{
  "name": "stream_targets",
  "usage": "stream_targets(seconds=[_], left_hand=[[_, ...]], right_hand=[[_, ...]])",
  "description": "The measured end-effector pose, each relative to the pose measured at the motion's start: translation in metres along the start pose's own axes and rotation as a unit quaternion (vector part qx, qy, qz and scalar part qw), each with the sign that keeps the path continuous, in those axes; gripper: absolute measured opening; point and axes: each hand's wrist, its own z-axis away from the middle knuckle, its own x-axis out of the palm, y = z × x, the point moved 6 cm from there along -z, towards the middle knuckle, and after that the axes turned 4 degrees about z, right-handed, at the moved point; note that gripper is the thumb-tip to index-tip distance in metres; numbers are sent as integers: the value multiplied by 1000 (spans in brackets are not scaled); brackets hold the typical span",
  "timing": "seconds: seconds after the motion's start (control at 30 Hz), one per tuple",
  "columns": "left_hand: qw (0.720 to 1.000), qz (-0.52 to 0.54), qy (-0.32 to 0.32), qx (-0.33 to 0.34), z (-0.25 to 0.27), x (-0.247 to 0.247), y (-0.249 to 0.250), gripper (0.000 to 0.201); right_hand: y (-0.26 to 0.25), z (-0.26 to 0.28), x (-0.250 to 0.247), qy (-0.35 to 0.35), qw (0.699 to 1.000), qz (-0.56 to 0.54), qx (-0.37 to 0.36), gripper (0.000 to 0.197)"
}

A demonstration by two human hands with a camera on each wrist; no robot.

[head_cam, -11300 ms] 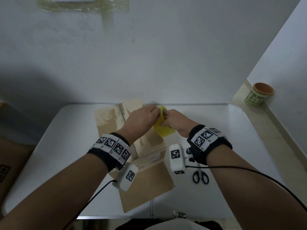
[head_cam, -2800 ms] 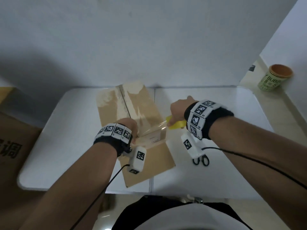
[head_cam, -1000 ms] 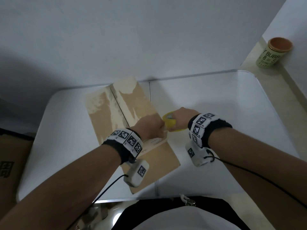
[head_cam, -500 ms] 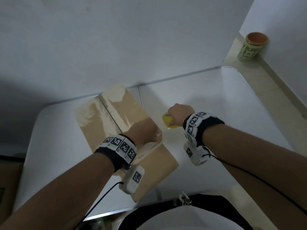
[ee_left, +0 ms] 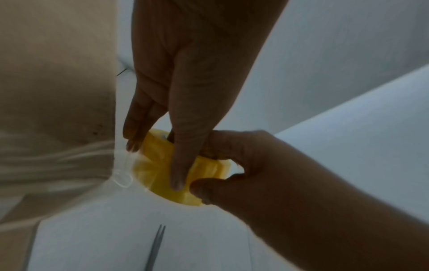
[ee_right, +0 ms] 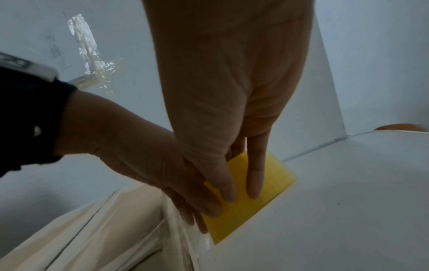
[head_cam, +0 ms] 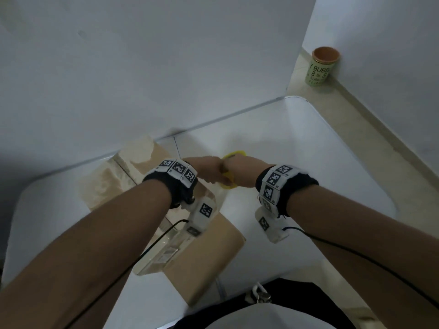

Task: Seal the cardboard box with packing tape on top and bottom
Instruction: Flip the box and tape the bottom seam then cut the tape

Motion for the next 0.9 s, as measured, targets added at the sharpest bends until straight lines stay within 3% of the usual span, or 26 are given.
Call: stream_targets(seconds=[0.07, 0.13, 0.17, 0.23, 0.3, 0.4, 0.5, 0.57, 0.67, 0.8, 0.9], left_hand=[[997, 81, -15, 11, -4, 1, -6, 40], [983, 180, -12, 31, -3, -2, -9, 38], [977, 208, -2, 34, -3, -4, -11, 39], [974, 223, 8, 28, -6, -5, -13, 38], [975, 219, -3, 21, -8, -1, -13, 34], [976, 217, -5, 30, -10, 2, -12, 29], [958, 285, -17, 34, -11, 4, -12, 18], [951, 307, -14, 36, -12, 6, -13, 23], [944, 329, 5, 34, -13, 5, -15, 36], [929, 368, 5, 38, -12, 4, -15, 21], [918, 394, 4, 35, -13, 6, -19, 19]], right_hand=[[11, 2, 4, 33, 998, -44, -4, 28], [28, 6, 12, 109, 987, -117, 20, 36], [37, 10, 16, 169, 970, -171, 41, 40], [53, 23, 23, 295, 907, -288, 88, 41], [67, 34, 31, 361, 852, -352, 141, 36], [101, 44, 72, 337, 791, -428, 279, 29], [129, 60, 135, 223, 747, -463, 422, 25], [128, 70, 166, 138, 753, -441, 469, 27], [112, 64, 185, 64, 796, -388, 460, 31], [89, 48, 198, 12, 851, -315, 420, 37], [81, 46, 204, 24, 873, -270, 405, 32]])
